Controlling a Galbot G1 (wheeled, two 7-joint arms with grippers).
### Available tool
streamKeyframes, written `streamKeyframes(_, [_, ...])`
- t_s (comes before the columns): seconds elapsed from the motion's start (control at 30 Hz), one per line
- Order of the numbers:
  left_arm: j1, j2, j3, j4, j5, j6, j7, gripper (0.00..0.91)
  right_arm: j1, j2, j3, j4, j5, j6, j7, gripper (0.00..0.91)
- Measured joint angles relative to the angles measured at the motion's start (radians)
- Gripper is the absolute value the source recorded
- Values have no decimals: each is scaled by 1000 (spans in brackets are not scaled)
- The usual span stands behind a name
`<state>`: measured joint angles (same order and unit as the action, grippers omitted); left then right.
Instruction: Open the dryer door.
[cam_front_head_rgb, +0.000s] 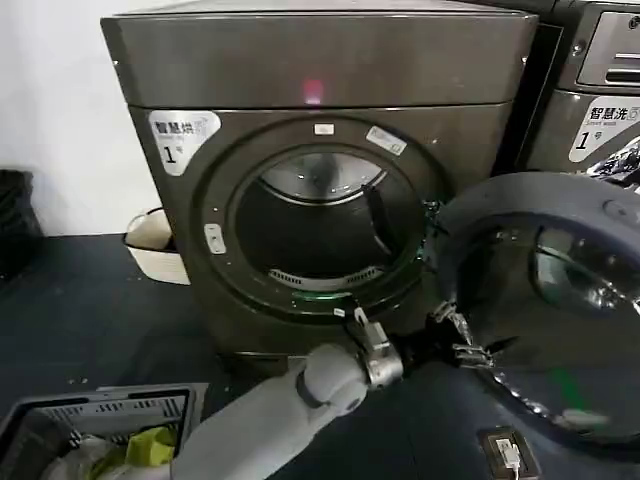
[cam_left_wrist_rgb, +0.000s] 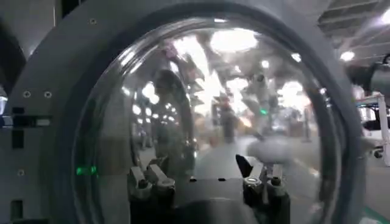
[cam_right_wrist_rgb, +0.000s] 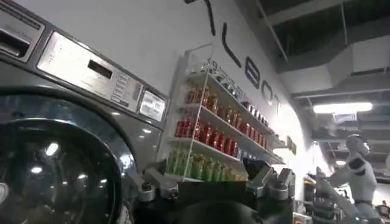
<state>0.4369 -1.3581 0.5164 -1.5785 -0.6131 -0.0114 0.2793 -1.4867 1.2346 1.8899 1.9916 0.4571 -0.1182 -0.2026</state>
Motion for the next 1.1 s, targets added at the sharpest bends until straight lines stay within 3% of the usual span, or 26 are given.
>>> streamKeyframes(0.57, [-29, -16, 24, 41, 62, -87, -97, 907, -4, 7, -4, 11, 0, 1, 0, 907])
streamKeyframes(1.1, [-57, -65, 37, 88, 74, -112, -105, 907, -17, -11, 13, 11, 5, 2, 0, 907])
